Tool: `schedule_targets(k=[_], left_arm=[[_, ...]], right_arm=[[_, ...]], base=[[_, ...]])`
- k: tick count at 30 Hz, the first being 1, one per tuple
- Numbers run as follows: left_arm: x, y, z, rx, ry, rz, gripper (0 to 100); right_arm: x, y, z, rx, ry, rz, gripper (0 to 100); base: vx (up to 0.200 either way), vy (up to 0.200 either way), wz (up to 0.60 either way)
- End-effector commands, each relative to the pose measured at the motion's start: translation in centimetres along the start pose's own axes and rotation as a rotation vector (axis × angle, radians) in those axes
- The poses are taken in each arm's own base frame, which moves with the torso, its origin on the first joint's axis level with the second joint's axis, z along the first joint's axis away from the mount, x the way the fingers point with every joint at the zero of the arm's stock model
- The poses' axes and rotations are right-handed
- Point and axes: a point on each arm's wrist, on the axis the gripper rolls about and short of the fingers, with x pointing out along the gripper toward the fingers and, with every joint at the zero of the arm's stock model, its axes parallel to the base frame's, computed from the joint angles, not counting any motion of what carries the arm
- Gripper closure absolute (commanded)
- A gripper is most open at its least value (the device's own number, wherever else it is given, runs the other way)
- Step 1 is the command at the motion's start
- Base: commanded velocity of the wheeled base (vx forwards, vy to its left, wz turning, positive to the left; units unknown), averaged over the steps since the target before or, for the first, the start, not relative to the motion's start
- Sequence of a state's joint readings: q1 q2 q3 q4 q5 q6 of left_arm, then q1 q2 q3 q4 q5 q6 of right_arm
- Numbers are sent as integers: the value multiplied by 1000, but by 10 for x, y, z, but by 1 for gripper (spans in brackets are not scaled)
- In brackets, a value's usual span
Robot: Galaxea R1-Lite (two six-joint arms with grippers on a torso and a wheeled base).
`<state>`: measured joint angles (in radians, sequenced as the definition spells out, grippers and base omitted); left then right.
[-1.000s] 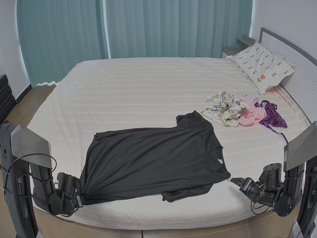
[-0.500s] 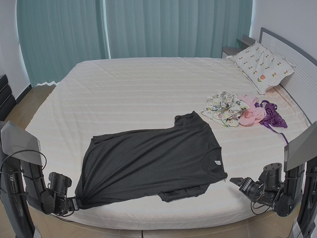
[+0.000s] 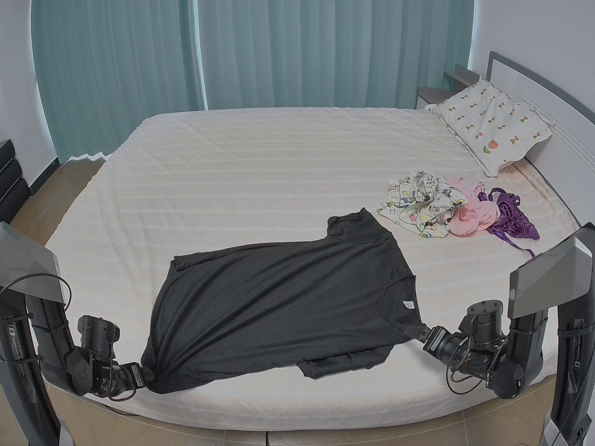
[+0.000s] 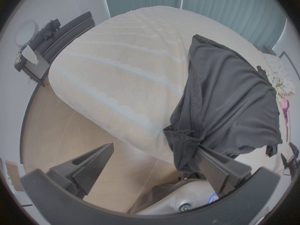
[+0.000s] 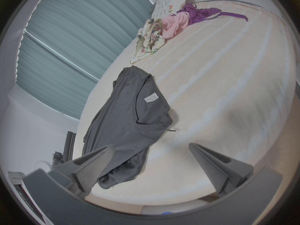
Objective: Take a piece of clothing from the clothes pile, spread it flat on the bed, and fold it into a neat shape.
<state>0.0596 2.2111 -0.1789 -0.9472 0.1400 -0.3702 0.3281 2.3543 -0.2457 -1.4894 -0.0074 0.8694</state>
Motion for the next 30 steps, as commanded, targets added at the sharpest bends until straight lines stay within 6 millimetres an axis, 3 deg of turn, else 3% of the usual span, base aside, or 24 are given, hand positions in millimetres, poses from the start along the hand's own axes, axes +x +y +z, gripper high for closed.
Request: schedule_targets(k=[1, 7, 16, 17, 23, 30], left_arm=[[3, -1, 10, -63, -28, -52, 0], [7, -7, 24, -175, -104, -91, 0], [8, -8, 28, -207, -118, -98, 0], [9, -8, 28, -205, -115, -98, 0], [11, -9, 30, -217, -126, -114, 0], [12, -11, 32, -272, -121, -179, 0]], right_arm=[[31, 4, 4, -9, 20, -6, 0], [44, 17, 16, -91, 52, -28, 0], [60, 40, 29, -109, 98, -69, 0], [60, 41, 30, -109, 97, -68, 100], [62, 50, 34, -112, 57, -57, 100], [55, 61, 65, -50, -50, -5, 100]], base=[[0, 0, 0], [0, 0, 0], [0, 0, 0], [0, 0, 0], [0, 0, 0], [0, 0, 0]])
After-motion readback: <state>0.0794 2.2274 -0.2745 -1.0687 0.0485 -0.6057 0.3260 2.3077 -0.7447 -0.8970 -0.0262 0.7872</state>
